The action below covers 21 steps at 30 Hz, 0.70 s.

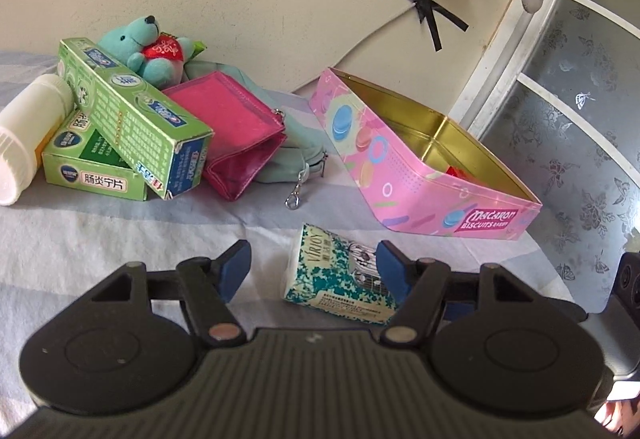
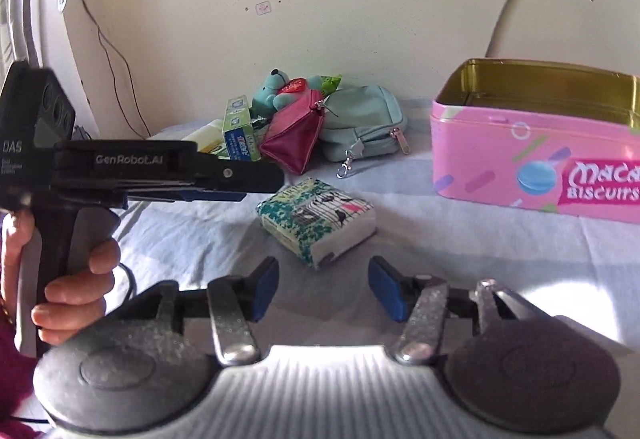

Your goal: Organize objects

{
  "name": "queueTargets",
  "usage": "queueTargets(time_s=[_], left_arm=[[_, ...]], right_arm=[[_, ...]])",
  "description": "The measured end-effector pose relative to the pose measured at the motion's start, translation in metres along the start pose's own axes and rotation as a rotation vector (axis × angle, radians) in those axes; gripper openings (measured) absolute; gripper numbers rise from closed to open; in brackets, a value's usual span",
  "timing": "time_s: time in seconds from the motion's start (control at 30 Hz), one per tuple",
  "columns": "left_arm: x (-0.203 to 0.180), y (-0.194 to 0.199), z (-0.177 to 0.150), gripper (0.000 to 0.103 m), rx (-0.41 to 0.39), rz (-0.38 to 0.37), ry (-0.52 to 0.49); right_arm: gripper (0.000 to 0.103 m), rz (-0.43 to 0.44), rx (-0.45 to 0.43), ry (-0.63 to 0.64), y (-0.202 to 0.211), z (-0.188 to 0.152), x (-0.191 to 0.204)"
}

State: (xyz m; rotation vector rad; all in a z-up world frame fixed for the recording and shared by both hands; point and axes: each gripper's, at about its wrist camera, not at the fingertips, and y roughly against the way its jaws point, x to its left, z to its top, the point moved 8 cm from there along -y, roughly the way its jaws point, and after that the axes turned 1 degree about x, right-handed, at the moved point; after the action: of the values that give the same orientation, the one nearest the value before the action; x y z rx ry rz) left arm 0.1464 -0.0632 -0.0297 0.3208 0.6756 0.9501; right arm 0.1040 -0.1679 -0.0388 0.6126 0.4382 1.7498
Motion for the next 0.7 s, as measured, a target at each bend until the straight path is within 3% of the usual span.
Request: queueTargets(time_s=[0.17, 0.3, 0.4, 0.53, 0.7], left_arm=[[0.002, -0.015, -0.007, 0.063, 0.038, 0.003, 0.012], [-0.005, -0.018, -0.010, 0.046, 0.051, -0.029, 0.000], [-0.011, -0.015, -0.011, 0.045, 0.045, -0.026, -0.008], [-0.035, -0.001, 0.001, 0.045, -0.017, -0.037, -0.053], [-0.082, -0.002, 0.036, 0.045, -0.110, -0.075, -0.159]], right_arm=[[0.060, -0.031, 0.013, 0.063, -0.020, 0.007, 0.003], [0.059, -0.027, 0.003, 0.062, -0.023, 0.010, 0.001], [0.047, -0.015, -0.016, 0.038, -0.019, 0.011, -0.002], [0.044, -0.026, -0.144, 0.030, 0.005, 0.018, -0.005], [0.044, -0.172, -0.367, 0.095, 0.043, 0.035, -0.016]])
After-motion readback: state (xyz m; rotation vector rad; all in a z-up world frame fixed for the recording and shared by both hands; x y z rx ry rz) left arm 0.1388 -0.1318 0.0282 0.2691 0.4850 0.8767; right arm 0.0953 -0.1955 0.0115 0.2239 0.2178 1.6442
